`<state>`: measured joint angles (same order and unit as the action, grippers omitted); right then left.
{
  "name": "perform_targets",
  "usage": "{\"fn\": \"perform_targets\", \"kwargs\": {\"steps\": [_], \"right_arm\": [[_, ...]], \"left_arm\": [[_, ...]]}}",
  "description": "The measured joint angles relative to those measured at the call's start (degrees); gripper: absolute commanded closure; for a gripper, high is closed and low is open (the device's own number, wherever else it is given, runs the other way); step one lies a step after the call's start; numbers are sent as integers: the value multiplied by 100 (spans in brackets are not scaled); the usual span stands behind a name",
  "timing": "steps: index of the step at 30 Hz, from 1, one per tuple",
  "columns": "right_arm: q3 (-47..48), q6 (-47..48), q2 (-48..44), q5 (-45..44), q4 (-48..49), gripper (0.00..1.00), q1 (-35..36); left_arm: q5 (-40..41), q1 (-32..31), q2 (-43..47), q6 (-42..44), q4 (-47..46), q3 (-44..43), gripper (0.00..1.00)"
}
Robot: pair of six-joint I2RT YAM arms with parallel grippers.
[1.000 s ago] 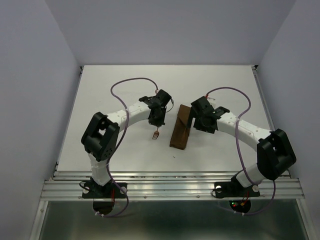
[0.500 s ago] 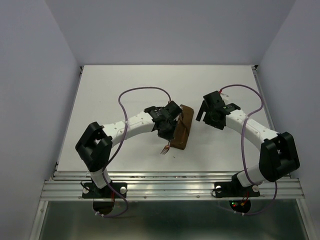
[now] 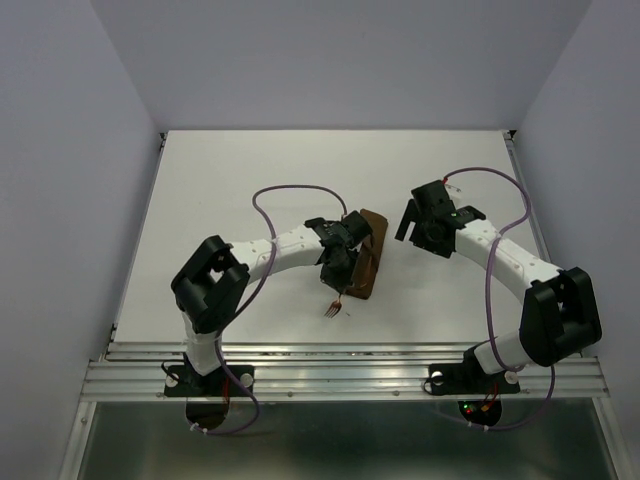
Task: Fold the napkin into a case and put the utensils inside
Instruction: Stuff the fork into the folded napkin.
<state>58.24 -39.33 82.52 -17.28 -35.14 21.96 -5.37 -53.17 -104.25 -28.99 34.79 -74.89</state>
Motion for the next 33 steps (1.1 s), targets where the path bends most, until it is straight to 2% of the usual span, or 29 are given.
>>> {"fn": "perform_targets", "kwargs": {"steps": [17, 33], "right_arm": [[0, 98, -39, 103, -42, 7, -20], [-98, 96, -271, 251, -184, 7, -20]], "left_arm": [[120, 4, -686, -7, 98, -855, 100], [269, 343, -1217, -90, 92, -1578, 100]]}}
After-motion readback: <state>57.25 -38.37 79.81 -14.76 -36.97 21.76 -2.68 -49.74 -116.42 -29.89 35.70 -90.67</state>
